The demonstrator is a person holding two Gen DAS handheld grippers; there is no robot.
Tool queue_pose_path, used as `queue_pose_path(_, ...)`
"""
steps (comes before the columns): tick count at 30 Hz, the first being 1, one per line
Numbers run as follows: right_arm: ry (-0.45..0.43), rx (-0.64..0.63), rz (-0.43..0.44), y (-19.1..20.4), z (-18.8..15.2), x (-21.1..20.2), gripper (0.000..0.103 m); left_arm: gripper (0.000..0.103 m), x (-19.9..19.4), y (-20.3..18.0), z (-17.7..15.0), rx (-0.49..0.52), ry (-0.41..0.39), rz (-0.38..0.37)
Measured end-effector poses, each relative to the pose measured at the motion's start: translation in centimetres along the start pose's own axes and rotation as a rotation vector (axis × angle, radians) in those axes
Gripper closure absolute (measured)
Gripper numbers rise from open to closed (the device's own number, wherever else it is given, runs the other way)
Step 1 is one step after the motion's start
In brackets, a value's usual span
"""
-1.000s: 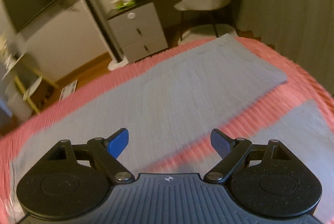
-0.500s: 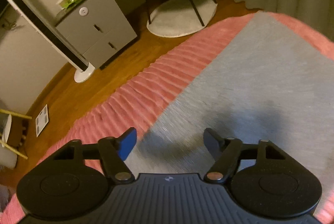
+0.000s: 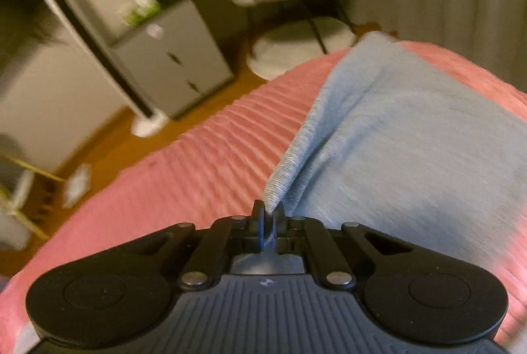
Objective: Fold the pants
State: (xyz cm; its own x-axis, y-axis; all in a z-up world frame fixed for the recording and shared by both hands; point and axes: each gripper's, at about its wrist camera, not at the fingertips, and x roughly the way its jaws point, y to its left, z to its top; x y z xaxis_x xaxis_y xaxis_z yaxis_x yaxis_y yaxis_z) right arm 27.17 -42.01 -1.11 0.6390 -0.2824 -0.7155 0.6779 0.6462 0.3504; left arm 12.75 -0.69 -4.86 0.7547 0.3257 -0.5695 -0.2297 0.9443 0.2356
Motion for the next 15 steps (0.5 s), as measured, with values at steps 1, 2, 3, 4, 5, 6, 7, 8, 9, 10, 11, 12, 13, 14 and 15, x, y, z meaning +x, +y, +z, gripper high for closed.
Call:
queue_pose_path(1,-0.017,-0.025,0.022,-1.1,-2.0,-2.9,0.099,0.0,-0.3,0.5,0.2,-0.023,-0.017,0.017)
queue_pose_path(2,-0.027,-0.053,0.024,-2.3,-4.0,-5.6,0.099,0.0,-0.6,1.1,0.5,-0.053,-0.033,0.023)
queue_pose_path(3,-0.036,-0.082,0.02,-3.7,-6.9,-8.7,0.099,0.0,-0.9,1.6,0.7,-0.083,-0.048,0.023)
queue_pose_path(4,-0.022,-0.107,0.004,-4.9,-10.0,-11.1,0.099,0.0,-1.3,2.3,0.8,-0.12,-0.066,0.022)
queue_pose_path(5,0.007,-0.131,-0.015,-6.1,-13.1,-13.1,0.099,0.0,-1.6,2.8,0.8,-0.149,-0.078,0.014)
queue_pose_path(6,0.034,-0.151,-0.028,-7.1,-15.9,-14.5,0.099,0.0,-1.9,3.1,0.8,-0.171,-0.083,-0.001)
queue_pose_path(7,0.063,-0.18,-0.056,-8.0,-18.5,-15.5,0.1,0.0,-2.0,3.4,0.8,-0.19,-0.083,-0.02)
queue_pose_path(8,0.074,-0.216,-0.103,-8.9,-20.9,-16.1,0.099,0.0,-2.1,3.6,0.8,-0.203,-0.077,-0.041)
queue_pose_path(9,0.071,-0.243,-0.128,-9.5,-22.5,-16.4,0.1,0.0,-2.0,3.7,0.8,-0.208,-0.06,-0.065)
queue_pose_path(10,0.024,-0.262,-0.122,-9.8,-23.5,-16.9,0.099,0.0,-1.9,3.7,0.7,-0.209,-0.038,-0.077)
queue_pose_path(11,-0.004,-0.283,-0.134,-9.5,-23.7,-17.3,0.097,0.0,-1.8,3.7,0.7,-0.201,-0.014,-0.08)
queue_pose_path(12,-0.013,-0.308,-0.143,-8.9,-23.3,-17.6,0.084,0.0,-1.6,3.8,0.6,-0.194,0.013,-0.085)
queue_pose_path(13,-0.047,-0.332,-0.124,-8.0,-22.9,-18.2,0.056,0.0,-1.5,3.9,0.5,-0.191,0.028,-0.088)
queue_pose_path(14,-0.131,-0.349,-0.099,-7.4,-22.3,-19.2,0.035,0.0,-1.5,4.0,0.5,-0.194,0.034,-0.089)
queue_pose_path(15,-0.215,-0.362,-0.098,-7.0,-22.0,-20.0,0.017,0.0,-1.6,4.2,0.6,-0.206,0.033,-0.09)
